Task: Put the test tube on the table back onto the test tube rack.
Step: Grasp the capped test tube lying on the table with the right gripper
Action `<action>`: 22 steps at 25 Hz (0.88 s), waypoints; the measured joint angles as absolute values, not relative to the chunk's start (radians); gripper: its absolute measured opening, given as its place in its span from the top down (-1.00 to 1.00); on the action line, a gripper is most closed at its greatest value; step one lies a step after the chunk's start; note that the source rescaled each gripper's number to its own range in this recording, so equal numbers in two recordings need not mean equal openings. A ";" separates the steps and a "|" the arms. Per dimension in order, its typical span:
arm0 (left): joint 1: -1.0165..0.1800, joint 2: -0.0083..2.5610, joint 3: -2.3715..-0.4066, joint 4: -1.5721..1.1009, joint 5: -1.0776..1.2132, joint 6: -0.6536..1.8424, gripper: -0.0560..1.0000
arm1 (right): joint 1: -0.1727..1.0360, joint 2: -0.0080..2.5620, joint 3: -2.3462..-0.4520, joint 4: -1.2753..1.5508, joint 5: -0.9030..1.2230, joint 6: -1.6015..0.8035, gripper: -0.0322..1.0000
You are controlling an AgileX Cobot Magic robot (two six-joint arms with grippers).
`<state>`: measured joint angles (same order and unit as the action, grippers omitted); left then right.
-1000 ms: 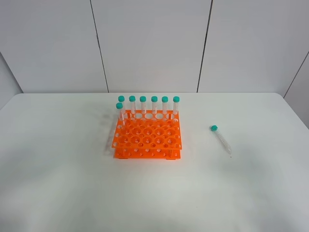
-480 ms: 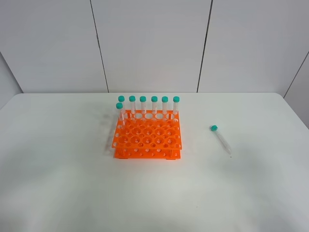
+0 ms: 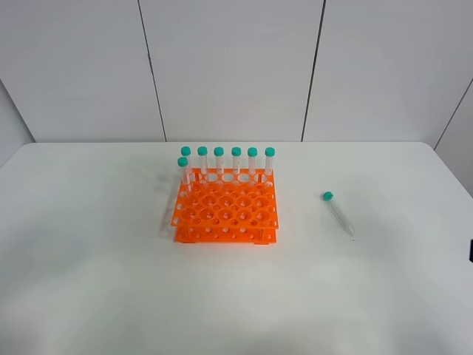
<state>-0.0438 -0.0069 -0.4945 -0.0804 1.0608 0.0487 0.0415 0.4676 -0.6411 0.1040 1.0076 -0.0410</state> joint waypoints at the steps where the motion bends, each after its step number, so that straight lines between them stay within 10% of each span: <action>1: -0.044 -0.007 -0.494 -0.080 1.061 0.049 -1.00 | 0.041 0.526 -0.661 0.105 1.008 -0.041 -1.00; 22: -0.044 -0.007 -0.494 -0.080 1.061 0.049 -1.00 | 0.041 1.590 -1.083 0.024 0.996 -0.079 -1.00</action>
